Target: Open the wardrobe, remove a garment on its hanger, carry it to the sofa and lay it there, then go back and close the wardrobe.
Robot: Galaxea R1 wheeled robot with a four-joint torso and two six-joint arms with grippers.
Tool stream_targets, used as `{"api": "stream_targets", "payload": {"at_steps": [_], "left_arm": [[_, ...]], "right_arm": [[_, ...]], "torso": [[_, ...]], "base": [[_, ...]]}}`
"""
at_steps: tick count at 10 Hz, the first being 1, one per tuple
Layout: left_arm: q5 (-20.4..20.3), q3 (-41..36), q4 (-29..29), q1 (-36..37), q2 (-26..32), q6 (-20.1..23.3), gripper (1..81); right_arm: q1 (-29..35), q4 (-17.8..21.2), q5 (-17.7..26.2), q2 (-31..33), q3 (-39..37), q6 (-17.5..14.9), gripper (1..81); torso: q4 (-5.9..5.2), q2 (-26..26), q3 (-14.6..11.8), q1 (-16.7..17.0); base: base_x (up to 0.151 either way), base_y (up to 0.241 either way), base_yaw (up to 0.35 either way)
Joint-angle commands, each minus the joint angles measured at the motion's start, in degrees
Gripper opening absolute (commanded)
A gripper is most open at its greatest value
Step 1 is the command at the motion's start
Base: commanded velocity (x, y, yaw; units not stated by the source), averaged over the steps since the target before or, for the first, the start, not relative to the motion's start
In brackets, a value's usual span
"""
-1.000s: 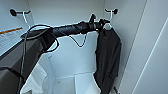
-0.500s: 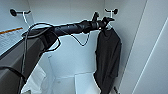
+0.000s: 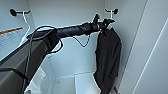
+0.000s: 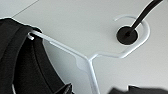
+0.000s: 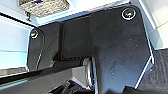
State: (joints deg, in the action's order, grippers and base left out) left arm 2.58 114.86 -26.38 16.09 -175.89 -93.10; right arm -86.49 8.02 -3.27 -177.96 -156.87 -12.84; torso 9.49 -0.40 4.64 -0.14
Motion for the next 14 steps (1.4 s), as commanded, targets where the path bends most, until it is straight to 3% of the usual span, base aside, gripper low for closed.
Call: {"api": "stream_targets", "payload": {"at_steps": [1,10,11,14], "left_arm": [[-2.85,1.77,-3.15,10.32,-1.40,0.11,81.1],[-6.45,1.77,-8.07,10.32,-1.67,0.11,81.1],[-6.45,1.77,-8.07,10.32,-1.67,0.11,1.0],[-6.89,1.77,-8.07,10.32,-1.41,0.02,1.0]], "right_arm": [[2.15,0.24,3.53,-1.02,0.35,-0.26,81.1],[2.33,0.15,3.88,-1.55,0.43,-0.35,81.1],[2.33,0.06,3.88,-1.55,0.43,-0.35,81.1],[2.33,0.15,3.89,-1.55,0.43,-0.43,81.1]], "torso": [[0.00,0.00,0.00,0.00],[0.00,0.00,0.00,0.00],[0.00,0.00,0.00,0.00],[0.00,0.00,0.02,-0.02]], "base": [[0.000,0.000,0.000],[0.000,0.000,0.000],[0.000,0.000,0.000],[0.000,0.000,0.000]]}}
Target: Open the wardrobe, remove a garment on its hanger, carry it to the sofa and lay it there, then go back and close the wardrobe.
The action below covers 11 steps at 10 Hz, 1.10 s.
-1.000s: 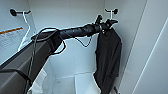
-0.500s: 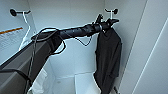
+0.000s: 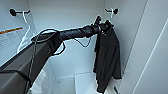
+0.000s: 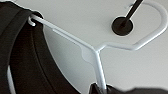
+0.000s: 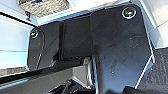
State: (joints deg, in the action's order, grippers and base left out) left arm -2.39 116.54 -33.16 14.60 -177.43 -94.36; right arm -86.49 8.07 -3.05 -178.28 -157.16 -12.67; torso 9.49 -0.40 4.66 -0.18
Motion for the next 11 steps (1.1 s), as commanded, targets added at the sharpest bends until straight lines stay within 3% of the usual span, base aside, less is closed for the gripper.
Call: {"api": "stream_targets", "payload": {"at_steps": [1,7,8,9,10,11], "left_arm": [[-2.44,-0.26,-1.29,11.98,0.41,1.28,1.0],[0.02,-8.70,-2.35,17.61,5.86,1.37,1.0],[1.25,-10.72,-2.96,17.69,6.91,1.37,1.0],[1.85,-12.38,-3.58,17.69,8.05,1.37,1.0],[3.44,-14.15,-4.02,17.69,9.11,1.37,1.0],[3.88,-15.37,-4.89,17.69,9.81,1.37,1.0]], "right_arm": [[2.33,0.02,3.75,-1.23,0.73,-0.61,81.1],[2.15,0.28,3.49,0.35,0.81,-0.25,81.1],[2.06,-0.16,3.31,0.35,0.81,-0.25,81.1],[1.98,-0.25,3.31,0.35,0.90,-0.25,81.1],[1.98,-0.25,3.22,0.35,0.90,-0.25,81.1],[2.06,-0.25,3.22,0.35,0.99,-0.25,81.1]], "torso": [[0.00,0.00,0.00,0.00],[0.00,0.00,0.02,0.00],[-5.15,0.00,0.02,0.00],[-5.62,0.00,-1.17,0.00],[-6.22,0.00,-0.05,0.00],[-7.64,0.02,-0.15,0.00]], "base": [[0.000,0.000,0.000],[0.000,0.000,0.000],[0.000,0.000,0.000],[0.000,0.000,0.000],[0.000,0.000,0.000],[0.000,0.000,0.000]]}}
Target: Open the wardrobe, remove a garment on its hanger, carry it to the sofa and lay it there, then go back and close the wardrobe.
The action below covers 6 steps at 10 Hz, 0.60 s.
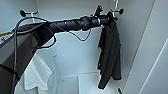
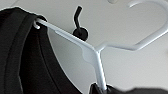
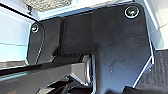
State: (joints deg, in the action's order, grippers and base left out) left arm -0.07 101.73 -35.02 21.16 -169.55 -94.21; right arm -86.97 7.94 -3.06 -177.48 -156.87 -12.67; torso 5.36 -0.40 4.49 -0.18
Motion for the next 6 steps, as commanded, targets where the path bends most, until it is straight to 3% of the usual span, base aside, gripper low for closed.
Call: {"api": "stream_targets", "payload": {"at_steps": [1,3,6], "left_arm": [[2.35,-1.52,-3.12,11.13,2.27,1.22,1.0],[2.36,-3.89,-3.12,10.78,2.89,1.22,1.0],[2.45,-11.11,-4.00,7.97,3.86,1.22,1.0]], "right_arm": [[2.54,-0.03,3.24,-0.35,0.70,-0.25,81.1],[2.63,-0.20,3.24,-0.44,1.22,-0.25,81.1],[2.63,-0.20,2.62,-0.35,1.84,-0.25,81.1]], "torso": [[0.22,0.00,0.00,0.00],[-2.60,0.02,0.00,0.00],[-2.86,0.02,0.00,0.00]], "base": [[0.000,0.000,0.000],[0.000,0.000,0.000],[0.000,0.000,0.000]]}}
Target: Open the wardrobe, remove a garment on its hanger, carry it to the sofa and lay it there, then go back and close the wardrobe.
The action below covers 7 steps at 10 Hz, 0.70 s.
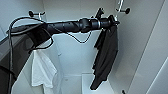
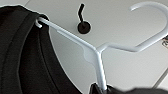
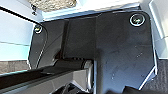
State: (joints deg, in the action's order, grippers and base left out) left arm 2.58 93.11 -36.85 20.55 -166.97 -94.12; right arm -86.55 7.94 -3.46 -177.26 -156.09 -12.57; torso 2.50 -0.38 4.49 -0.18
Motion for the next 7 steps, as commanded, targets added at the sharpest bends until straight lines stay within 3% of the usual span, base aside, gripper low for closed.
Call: {"api": "stream_targets", "payload": {"at_steps": [1,7], "left_arm": [[-0.21,-4.59,-2.17,7.44,1.90,1.31,1.0],[-1.00,-13.30,-2.17,2.25,10.96,1.40,1.0]], "right_arm": [[2.12,-0.11,2.32,-0.57,1.06,-0.35,81.1],[2.39,-0.11,2.23,-0.48,1.15,-0.35,81.1]], "torso": [[0.00,0.00,0.00,0.00],[0.00,0.00,0.00,0.00]], "base": [[0.000,0.000,0.000],[0.000,0.000,0.000]]}}
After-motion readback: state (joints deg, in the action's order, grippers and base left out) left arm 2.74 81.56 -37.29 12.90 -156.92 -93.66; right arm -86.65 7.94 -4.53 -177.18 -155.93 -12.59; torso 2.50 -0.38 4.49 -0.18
